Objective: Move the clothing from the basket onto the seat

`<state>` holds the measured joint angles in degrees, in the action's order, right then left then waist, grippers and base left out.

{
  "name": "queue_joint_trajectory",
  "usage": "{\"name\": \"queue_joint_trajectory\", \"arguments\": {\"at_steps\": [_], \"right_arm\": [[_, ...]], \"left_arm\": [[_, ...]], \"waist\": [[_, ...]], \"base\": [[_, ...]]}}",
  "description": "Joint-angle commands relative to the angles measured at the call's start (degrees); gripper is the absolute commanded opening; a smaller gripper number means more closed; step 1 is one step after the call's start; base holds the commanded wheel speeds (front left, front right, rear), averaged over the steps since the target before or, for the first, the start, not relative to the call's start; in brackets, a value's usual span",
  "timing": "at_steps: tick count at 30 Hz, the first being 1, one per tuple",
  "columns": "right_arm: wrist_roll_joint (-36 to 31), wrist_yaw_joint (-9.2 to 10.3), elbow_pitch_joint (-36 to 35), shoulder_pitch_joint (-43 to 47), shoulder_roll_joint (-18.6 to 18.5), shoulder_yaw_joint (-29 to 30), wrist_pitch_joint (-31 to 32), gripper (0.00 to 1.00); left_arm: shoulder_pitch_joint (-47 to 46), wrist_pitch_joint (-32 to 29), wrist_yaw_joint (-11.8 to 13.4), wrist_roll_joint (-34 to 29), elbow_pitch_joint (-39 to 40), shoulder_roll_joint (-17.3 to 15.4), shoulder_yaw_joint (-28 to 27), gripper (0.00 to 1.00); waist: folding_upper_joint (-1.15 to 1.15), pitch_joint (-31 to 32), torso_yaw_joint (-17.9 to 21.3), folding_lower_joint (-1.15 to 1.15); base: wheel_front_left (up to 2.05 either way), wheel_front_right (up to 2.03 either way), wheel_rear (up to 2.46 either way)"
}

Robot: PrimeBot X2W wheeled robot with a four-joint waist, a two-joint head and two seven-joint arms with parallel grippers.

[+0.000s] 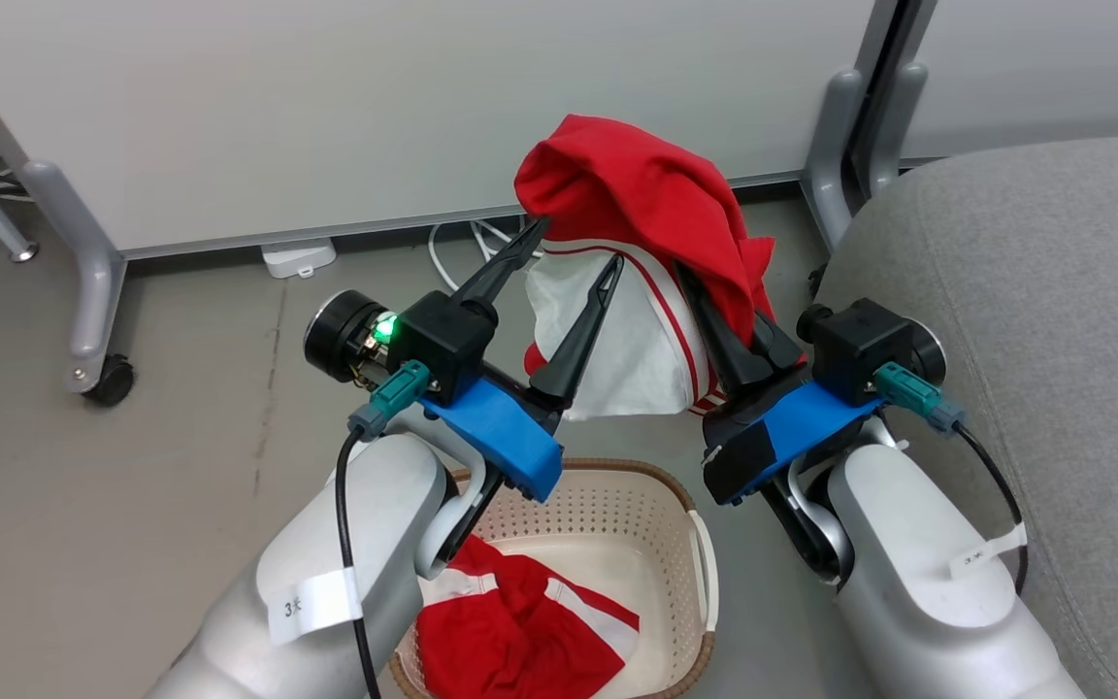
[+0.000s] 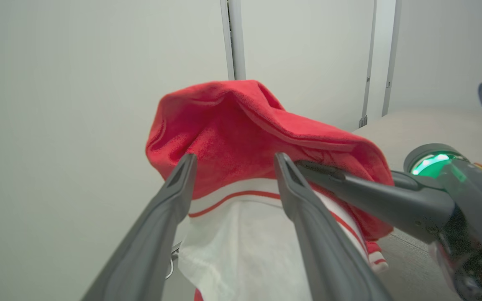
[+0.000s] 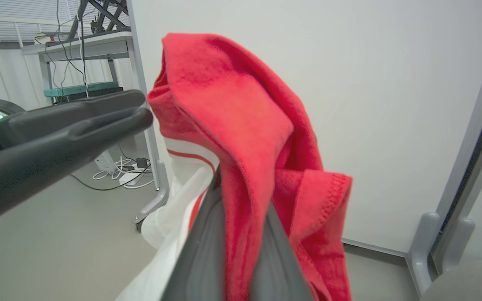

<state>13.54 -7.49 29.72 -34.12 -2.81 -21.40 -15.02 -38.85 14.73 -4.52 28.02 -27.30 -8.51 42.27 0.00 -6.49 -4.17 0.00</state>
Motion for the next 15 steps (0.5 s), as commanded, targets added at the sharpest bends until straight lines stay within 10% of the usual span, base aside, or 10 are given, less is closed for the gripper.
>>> {"name": "queue_joint_trajectory", "arguments": {"at_steps": [1, 15], "right_arm": [[-0.4, -0.01, -0.78, 1.23, -0.14, 0.75, -0.24, 0.0], [-3.63, -0.01, -5.12, 4.23, -0.12, 6.82, -0.24, 0.0]], "left_arm": [[0.9, 0.25, 0.31, -0.58, 0.64, -0.51, 0.29, 1.0], [2.93, 0.46, 0.9, -1.94, 3.18, -0.66, 1.19, 1.0]], "waist": [[0.0, -0.28, 1.62, 0.0], [0.0, -2.55, 10.24, 0.0]], "base": [[0.0, 0.0, 0.0], [0.0, 0.0, 0.0]]}}
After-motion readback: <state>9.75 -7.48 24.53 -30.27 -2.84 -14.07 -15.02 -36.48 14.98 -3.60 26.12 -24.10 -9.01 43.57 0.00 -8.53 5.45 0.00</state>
